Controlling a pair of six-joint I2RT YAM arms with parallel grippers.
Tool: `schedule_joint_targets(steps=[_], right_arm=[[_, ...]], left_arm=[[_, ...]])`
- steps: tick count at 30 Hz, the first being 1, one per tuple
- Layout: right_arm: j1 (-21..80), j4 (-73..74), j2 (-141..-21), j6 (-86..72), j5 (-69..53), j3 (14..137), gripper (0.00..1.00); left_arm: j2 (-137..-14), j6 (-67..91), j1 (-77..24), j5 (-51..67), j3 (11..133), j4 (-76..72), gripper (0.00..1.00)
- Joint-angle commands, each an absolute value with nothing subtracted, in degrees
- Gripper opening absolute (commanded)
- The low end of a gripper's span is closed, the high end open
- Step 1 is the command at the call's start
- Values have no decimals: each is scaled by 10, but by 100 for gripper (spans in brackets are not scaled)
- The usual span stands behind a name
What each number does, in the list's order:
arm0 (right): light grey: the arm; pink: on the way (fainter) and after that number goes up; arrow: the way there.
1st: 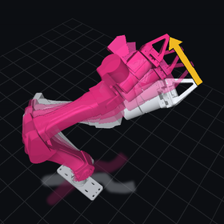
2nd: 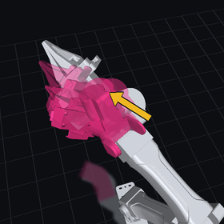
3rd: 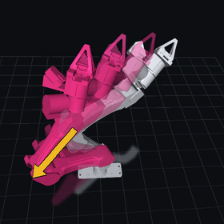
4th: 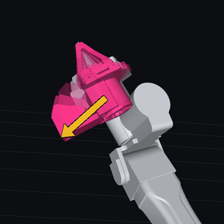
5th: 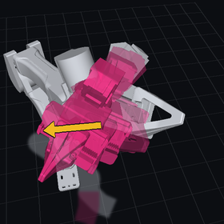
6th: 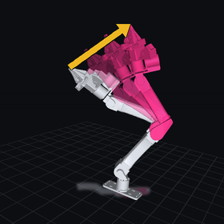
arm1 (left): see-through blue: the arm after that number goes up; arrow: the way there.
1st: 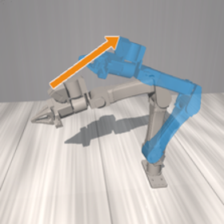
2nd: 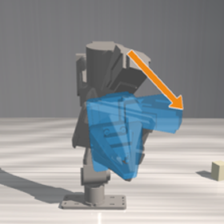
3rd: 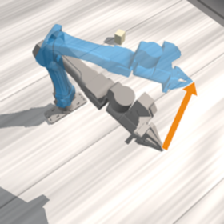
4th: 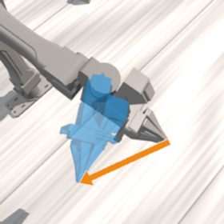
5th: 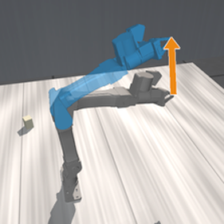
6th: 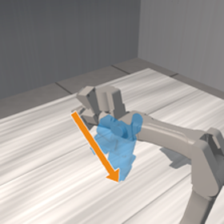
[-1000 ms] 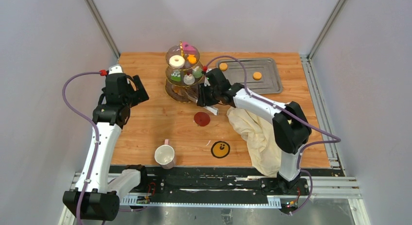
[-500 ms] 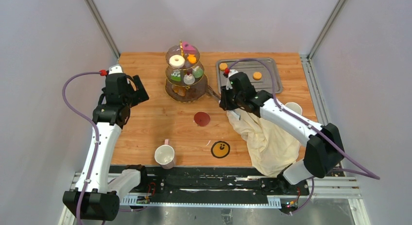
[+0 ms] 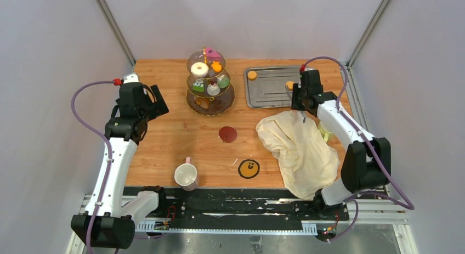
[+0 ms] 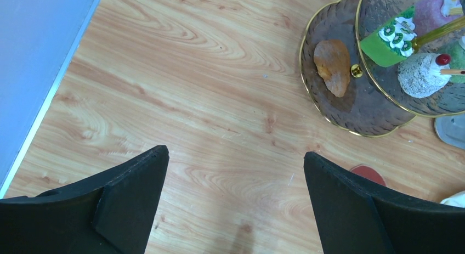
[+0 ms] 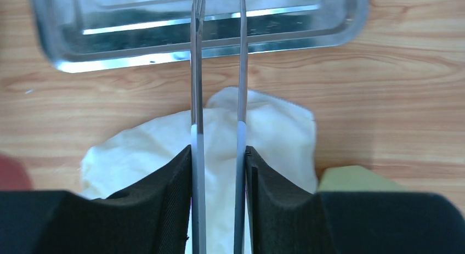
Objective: Serve the afternoon tea
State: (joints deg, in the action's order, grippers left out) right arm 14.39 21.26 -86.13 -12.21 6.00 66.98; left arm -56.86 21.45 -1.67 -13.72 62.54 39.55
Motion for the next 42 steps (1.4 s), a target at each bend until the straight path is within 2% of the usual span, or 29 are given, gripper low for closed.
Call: schedule_joint_targets(steps=[1, 12, 26, 29, 34, 42], right_arm=[[100, 231, -911, -90, 80, 721, 37], [90, 236, -1023, -76, 63, 808, 44], [82, 235, -1086, -80, 63, 853, 45], [79, 234, -1083, -83, 56, 850, 39], [79, 228, -1050, -87, 45, 830, 18], [80, 212, -959, -98, 18, 772, 11]], left_arm=[[-576, 215, -14, -129, 633, 386, 98], [-587, 215, -14, -137, 635, 383, 98], [-599, 216, -14, -141, 636, 377, 98], [-599, 216, -14, -142, 636, 376, 98], [-599, 214, -14, -143, 638, 378, 98], [-590, 219, -14, -138, 631, 379, 98]])
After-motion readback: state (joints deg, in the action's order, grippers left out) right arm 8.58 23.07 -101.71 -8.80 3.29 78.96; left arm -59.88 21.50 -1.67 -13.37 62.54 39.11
